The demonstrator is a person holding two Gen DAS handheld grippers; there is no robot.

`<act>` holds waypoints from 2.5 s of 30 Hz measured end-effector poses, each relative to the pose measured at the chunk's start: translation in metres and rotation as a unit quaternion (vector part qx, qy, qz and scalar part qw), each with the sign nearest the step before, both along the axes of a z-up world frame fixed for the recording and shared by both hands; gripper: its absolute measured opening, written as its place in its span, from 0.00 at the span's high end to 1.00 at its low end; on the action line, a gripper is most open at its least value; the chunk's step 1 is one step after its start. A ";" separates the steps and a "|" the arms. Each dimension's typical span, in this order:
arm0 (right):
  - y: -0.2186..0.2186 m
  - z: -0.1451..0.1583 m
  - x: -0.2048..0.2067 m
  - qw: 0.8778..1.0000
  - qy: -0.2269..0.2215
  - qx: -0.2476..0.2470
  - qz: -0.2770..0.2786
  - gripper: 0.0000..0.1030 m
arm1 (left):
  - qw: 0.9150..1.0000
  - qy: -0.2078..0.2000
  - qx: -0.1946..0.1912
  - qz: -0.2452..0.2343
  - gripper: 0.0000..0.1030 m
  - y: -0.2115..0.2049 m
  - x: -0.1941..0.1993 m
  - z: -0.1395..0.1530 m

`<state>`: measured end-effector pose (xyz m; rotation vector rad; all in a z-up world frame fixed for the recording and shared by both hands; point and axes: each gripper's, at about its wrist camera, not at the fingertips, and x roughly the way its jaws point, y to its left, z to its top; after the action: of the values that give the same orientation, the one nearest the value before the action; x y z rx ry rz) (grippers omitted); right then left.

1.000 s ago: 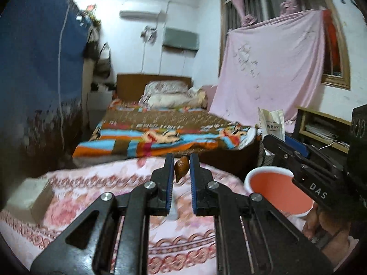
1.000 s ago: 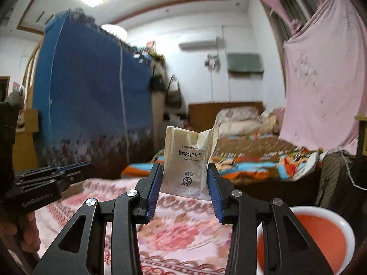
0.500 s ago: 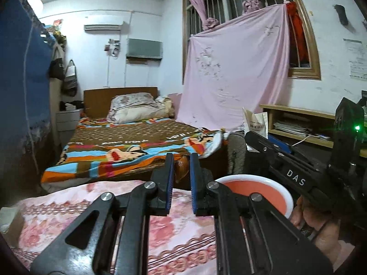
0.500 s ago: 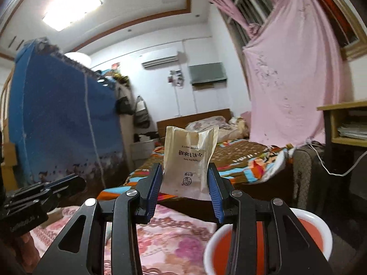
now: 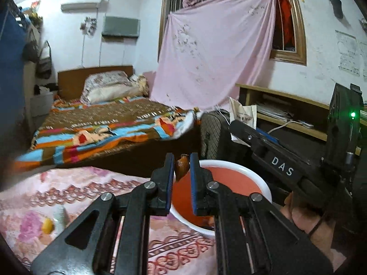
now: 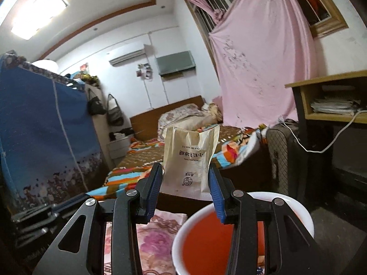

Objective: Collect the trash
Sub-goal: 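Open both tools over the orange basin to drop the items, then move both tools back over the quilt toward the yellow cylinder and tube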

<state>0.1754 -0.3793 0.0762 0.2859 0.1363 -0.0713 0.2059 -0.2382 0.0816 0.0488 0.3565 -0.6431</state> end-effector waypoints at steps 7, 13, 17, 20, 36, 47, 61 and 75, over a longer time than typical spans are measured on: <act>-0.015 -0.009 0.006 0.999 0.030 0.021 -0.022 0.61 | 0.997 0.072 -0.014 -0.017 1.00 -0.014 0.020 -0.014; -0.022 -0.015 0.010 0.997 0.054 0.032 -0.035 0.57 | 0.990 0.136 -0.033 -0.025 1.00 -0.023 0.037 -0.025; -0.029 -0.020 0.014 0.995 0.072 0.046 -0.044 0.55 | 0.985 0.165 -0.033 -0.021 1.00 -0.030 0.043 -0.030; -0.031 -0.023 0.013 0.994 0.078 0.056 -0.046 0.55 | 0.985 0.171 -0.030 -0.017 0.92 -0.031 0.044 -0.031; -0.020 -0.018 0.015 0.995 0.075 0.047 -0.037 0.54 | 0.989 0.137 -0.032 0.047 0.71 0.005 0.043 -0.023; 0.009 -0.007 0.014 0.998 0.049 0.012 -0.028 0.27 | 0.983 0.082 -0.053 0.153 0.50 0.072 0.031 -0.012; 0.060 0.007 0.001 0.999 -0.036 -0.040 0.007 0.00 | 0.961 -0.032 -0.076 0.265 0.11 0.146 -0.006 0.002; 0.121 0.007 -0.011 0.987 -0.107 -0.100 0.065 0.00 | 0.945 -0.062 -0.056 0.315 0.11 0.203 -0.025 -0.004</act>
<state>0.1646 -0.2588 0.0834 0.0829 -0.0659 0.0752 0.1810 -0.0349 0.0780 -0.1299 0.1934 -0.0235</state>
